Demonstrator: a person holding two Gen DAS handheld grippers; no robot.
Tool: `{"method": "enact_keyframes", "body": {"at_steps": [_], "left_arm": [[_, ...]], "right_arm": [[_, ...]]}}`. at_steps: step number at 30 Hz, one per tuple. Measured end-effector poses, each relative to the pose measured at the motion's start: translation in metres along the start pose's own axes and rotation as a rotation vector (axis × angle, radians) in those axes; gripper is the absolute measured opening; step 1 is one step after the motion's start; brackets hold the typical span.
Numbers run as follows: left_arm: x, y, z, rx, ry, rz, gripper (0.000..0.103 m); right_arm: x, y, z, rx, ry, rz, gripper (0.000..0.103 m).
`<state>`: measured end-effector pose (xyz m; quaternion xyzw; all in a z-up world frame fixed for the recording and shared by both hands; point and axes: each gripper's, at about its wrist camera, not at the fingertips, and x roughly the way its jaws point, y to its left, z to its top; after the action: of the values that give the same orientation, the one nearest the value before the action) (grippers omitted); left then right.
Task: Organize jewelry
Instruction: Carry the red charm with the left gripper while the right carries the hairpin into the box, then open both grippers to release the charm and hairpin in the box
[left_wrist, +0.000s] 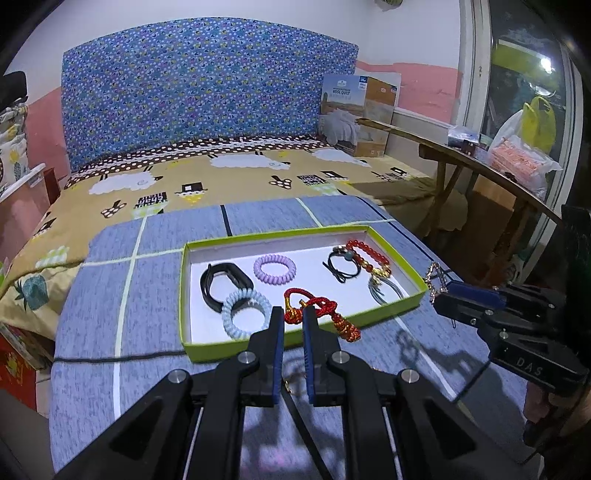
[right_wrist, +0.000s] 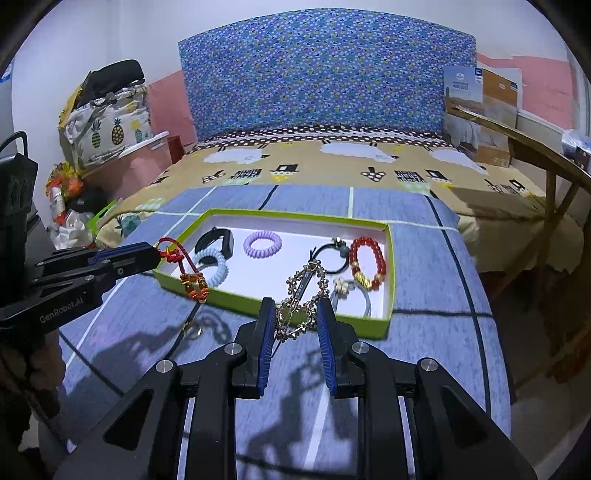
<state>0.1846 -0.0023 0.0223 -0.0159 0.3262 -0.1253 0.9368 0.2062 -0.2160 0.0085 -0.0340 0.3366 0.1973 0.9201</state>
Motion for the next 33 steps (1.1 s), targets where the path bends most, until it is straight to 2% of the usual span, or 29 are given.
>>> {"method": "enact_keyframes", "body": {"at_steps": [9,20,28,33], "left_arm": [[0.030,0.006,0.018,0.004,0.012,-0.003,0.010],[0.075,0.008,0.015,0.023,0.090,-0.010,0.010],[0.089,0.008,0.009,0.033,0.143,-0.027,0.011],[0.092,0.009,0.008,0.025,0.152,-0.034,0.011]], "right_arm": [[0.038,-0.004,0.016,-0.014,0.040,0.015,0.023],[0.088,-0.011,0.017,-0.005,0.139,0.029,0.023],[0.106,-0.016,0.014,-0.005,0.202,0.018,0.024],[0.105,-0.019,0.013,0.002,0.208,0.012,0.024]]}}
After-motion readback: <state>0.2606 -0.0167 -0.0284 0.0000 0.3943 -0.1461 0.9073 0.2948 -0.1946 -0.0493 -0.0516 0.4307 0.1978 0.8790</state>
